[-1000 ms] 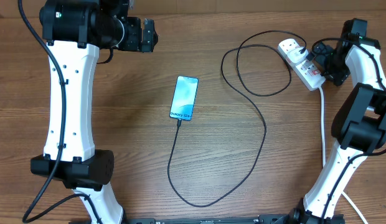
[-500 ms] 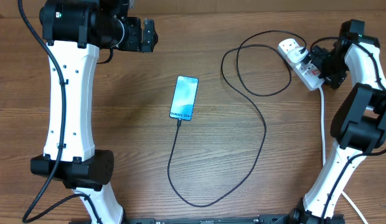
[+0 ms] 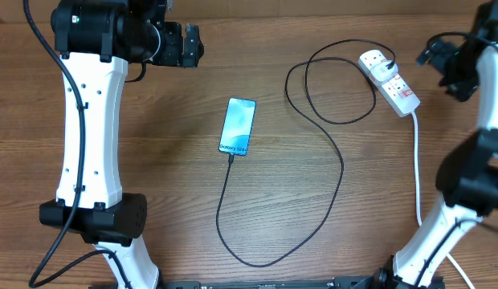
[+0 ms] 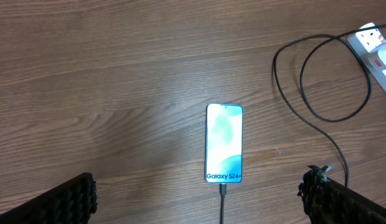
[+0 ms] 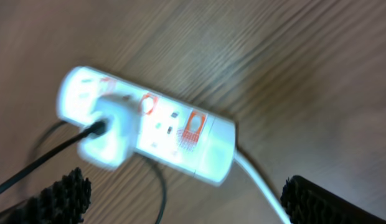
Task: Plug charger to phone and switch on socket
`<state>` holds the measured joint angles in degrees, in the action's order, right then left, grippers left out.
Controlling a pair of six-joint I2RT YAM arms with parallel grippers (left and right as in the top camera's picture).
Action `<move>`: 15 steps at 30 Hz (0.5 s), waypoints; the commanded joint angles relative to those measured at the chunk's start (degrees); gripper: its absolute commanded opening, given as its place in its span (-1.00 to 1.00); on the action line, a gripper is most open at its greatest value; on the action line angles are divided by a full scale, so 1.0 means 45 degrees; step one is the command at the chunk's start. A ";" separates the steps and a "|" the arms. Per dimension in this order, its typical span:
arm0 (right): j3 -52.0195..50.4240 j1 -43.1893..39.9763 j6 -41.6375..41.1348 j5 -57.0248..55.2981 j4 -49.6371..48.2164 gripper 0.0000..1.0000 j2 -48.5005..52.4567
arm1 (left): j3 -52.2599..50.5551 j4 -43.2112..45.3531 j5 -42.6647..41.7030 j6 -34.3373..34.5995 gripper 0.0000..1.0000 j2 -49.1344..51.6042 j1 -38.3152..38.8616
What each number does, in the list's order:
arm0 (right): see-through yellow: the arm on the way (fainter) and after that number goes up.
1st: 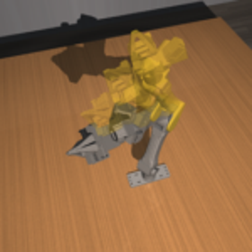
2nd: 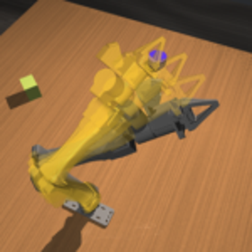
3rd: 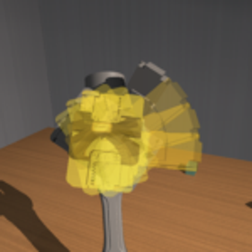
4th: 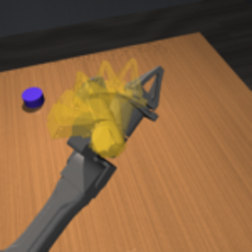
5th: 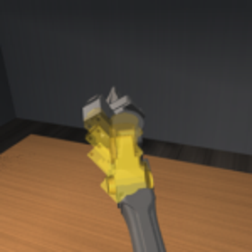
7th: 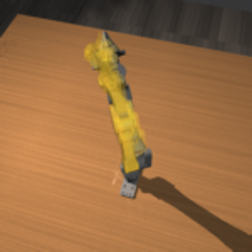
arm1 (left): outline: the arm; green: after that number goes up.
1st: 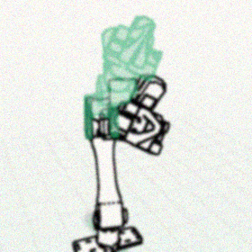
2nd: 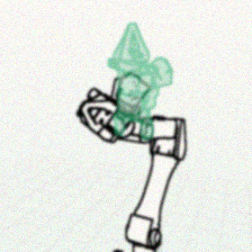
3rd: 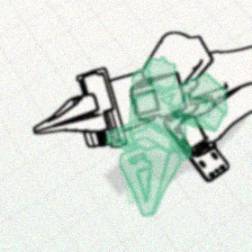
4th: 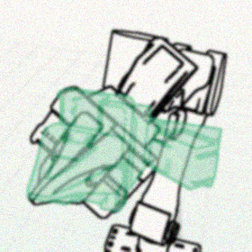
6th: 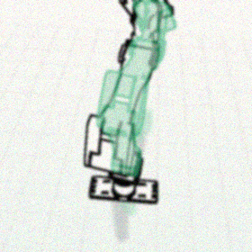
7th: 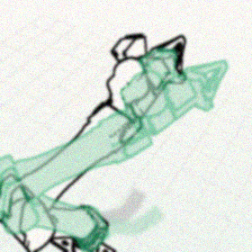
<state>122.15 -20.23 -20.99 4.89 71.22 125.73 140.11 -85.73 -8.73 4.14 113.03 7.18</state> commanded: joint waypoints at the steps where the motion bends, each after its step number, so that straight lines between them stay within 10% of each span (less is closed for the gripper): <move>1: 0.0709 0.0015 -0.0044 -0.0102 0.0743 1.00 -0.3147 | -0.0049 0.0053 0.0078 0.0034 1.00 0.0024 0.0078; 15: 0.0316 0.0986 0.0112 -0.0117 0.5474 1.00 -0.9806 | -0.0049 0.0053 0.0078 0.0034 0.99 0.0024 0.0078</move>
<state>124.51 -17.45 -20.97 4.89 94.43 85.69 140.11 -85.71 -8.73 4.14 113.03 7.18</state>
